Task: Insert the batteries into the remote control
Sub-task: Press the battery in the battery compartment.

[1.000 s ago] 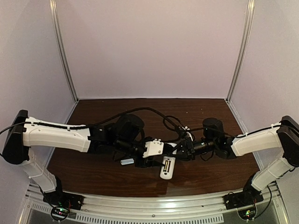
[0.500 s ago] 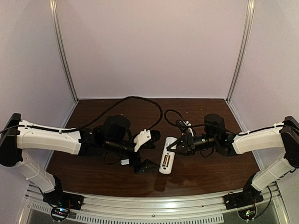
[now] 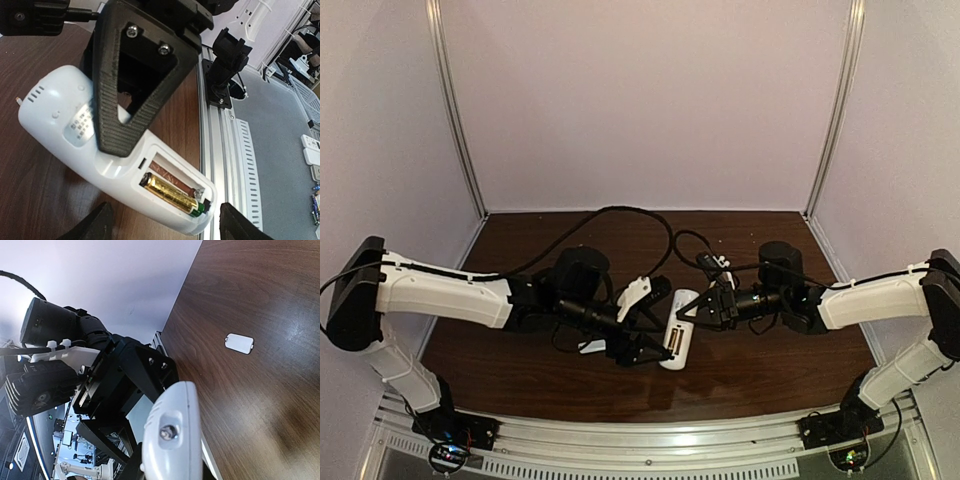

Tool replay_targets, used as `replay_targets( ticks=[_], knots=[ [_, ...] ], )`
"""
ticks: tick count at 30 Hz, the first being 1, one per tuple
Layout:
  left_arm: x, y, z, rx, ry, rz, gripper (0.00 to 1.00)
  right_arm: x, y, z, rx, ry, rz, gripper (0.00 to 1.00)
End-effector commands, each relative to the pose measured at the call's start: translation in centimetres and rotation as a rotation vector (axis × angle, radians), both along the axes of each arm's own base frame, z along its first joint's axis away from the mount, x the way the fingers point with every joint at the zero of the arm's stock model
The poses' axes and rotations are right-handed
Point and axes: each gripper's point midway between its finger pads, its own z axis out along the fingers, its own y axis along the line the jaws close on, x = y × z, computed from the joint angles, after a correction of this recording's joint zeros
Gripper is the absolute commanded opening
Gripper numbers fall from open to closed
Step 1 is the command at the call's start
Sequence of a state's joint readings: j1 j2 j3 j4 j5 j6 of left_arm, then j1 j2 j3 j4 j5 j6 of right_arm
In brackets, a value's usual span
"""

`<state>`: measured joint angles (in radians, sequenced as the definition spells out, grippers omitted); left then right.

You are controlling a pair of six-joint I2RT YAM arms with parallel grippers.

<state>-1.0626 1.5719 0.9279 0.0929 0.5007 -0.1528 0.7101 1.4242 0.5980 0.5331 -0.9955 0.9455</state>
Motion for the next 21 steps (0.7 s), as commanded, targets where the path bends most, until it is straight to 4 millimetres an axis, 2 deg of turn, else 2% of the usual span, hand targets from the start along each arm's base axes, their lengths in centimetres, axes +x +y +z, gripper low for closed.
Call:
replay_targets(
  ticks=[1, 7, 12, 21],
  knots=[
    [0.6, -1.1, 1.8, -0.075, 0.013, -0.018, 0.71, -0.2, 0.2, 2.5, 0.063, -0.064, 0.024, 0.0],
    [1.0, -1.4, 1.2, -0.055, 0.022, -0.018, 0.57, -0.5, 0.3, 2.8, 0.074, -0.065, 0.032, 0.0],
    [1.2, -1.5, 1.0, -0.046, 0.03, -0.017, 0.52, -0.7, 0.3, 3.1, 0.085, -0.066, 0.037, 0.0],
    [2.2, -1.4, 0.5, -0.031, 0.046, 0.021, 0.33, -1.1, 0.3, 3.6, 0.109, -0.068, 0.052, 0.0]
  ],
)
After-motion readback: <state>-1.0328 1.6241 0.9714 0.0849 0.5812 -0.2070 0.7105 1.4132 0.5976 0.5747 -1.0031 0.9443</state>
